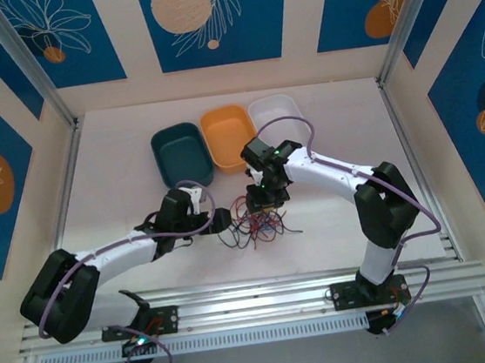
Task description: Untangle the cables
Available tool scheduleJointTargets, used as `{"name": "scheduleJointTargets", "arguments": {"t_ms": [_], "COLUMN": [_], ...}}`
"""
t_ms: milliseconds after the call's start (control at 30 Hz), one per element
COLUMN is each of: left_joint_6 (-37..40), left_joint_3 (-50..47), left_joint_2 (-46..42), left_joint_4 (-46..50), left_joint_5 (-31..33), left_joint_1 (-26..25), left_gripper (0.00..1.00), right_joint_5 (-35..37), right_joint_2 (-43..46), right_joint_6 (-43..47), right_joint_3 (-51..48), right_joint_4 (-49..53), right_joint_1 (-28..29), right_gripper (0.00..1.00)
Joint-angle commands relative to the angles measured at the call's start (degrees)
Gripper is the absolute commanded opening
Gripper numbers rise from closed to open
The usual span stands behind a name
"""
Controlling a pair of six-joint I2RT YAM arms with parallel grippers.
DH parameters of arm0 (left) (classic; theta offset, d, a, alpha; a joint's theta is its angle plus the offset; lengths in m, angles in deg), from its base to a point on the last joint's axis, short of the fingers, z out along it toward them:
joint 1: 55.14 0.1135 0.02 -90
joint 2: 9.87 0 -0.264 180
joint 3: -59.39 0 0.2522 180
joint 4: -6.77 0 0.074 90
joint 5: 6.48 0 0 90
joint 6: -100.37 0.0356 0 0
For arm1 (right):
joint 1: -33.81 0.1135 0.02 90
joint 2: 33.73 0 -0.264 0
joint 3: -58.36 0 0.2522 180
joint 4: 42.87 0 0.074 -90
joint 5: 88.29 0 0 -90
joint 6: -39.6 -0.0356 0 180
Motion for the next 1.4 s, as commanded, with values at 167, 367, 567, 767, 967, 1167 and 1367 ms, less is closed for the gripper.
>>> {"name": "scheduleJointTargets", "arguments": {"t_ms": [167,367,567,767,967,1167,1367], "left_joint_6": [-0.5,-0.5,-1.1,-1.5,-1.9,-2.5,-2.6], "left_joint_3": [-0.8,-0.5,0.0,0.4,1.0,2.1,3.1], "left_joint_2": [2.1,3.8,5.9,6.9,7.6,8.9,9.4], "left_joint_4": [-3.5,-4.9,-6.8,-8.0,-9.2,-10.5,-10.2], "left_joint_5": [-2.3,-2.2,-2.4,-1.9,-0.9,0.1,1.9], "left_joint_1": [-0.9,-1.3,-1.8,-1.9,-2.0,-2.0,-2.0], "left_gripper": [0.82,0.79,0.72,0.59,0.50,0.42,0.28], "right_joint_5": [1.1,-0.3,-4.1,-3.9,-3.0,-3.0,-0.8], "right_joint_2": [0.5,0.8,2.3,4.0,6.4,7.0,9.2], "right_joint_6": [1.7,2.2,1.5,1.1,1.1,0.8,0.4], "right_joint_3": [-0.6,-1.1,-3.3,-3.4,-2.0,0.7,2.9], "right_joint_4": [0.6,0.1,-1.9,-1.7,-1.1,-0.4,-0.6], "right_joint_1": [0.2,0.0,-0.8,-1.2,-1.3,-1.2,-1.1], "right_gripper": [0.40,0.37,0.33,0.25,0.18,0.06,0.05]}}
